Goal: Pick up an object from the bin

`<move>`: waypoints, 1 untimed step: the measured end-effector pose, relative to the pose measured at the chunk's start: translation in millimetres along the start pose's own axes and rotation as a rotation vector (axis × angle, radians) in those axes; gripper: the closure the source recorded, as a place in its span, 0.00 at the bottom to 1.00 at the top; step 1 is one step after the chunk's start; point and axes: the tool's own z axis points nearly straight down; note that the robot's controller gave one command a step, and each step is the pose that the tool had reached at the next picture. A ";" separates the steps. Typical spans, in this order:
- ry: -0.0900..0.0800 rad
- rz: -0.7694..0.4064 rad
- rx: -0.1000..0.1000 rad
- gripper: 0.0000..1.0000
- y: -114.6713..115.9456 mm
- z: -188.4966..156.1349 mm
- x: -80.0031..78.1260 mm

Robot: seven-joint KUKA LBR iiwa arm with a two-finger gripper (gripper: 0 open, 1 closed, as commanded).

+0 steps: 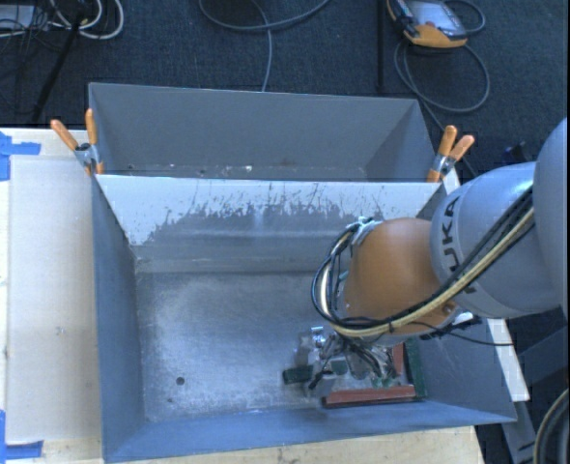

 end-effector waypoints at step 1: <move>-0.010 0.053 0.001 1.00 9.1 -123.5 -13.9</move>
Offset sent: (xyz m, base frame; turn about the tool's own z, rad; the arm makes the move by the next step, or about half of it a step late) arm 0.0106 0.0102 0.1197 0.0540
